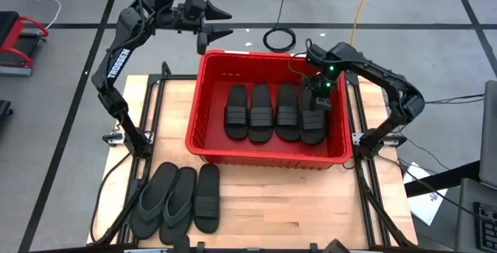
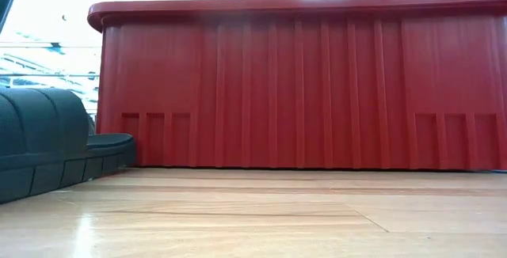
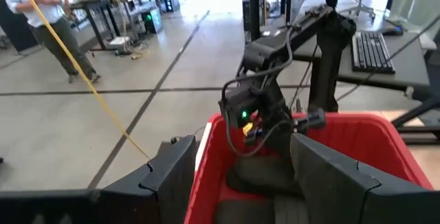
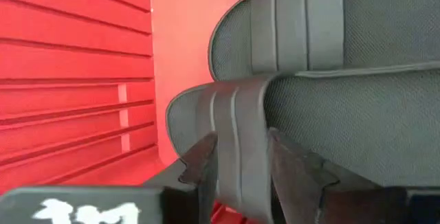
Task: Pick and place slides into bin
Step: Put the black slipper into the red organizer bin
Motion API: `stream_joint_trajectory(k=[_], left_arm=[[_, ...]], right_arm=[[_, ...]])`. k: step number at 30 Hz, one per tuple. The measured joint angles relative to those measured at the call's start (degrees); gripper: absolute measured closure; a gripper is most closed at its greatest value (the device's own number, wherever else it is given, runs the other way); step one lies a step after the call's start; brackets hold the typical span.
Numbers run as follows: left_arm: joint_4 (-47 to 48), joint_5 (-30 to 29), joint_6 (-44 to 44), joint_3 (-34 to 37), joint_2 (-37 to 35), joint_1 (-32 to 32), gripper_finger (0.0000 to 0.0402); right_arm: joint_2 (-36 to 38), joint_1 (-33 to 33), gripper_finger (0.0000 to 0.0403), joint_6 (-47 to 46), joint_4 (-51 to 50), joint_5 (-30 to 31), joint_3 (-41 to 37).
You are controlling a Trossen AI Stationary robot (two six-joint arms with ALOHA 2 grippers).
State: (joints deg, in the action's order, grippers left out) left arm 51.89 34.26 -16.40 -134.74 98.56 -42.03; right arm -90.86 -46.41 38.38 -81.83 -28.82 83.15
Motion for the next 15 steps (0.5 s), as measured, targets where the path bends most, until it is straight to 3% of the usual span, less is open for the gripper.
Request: stream_joint_trajectory(k=[4,15], left_arm=[[3.0,1.89,-2.19,0.0,0.0,-1.79,0.016],[5.26,4.79,-4.92,0.0,0.0,-4.08,0.016]], right_arm=[[0.16,-0.2,0.0287,0.24,-0.16,-2.74,0.04],[-0.56,-1.88,0.0287,1.51,-0.28,-2.68,0.04]])
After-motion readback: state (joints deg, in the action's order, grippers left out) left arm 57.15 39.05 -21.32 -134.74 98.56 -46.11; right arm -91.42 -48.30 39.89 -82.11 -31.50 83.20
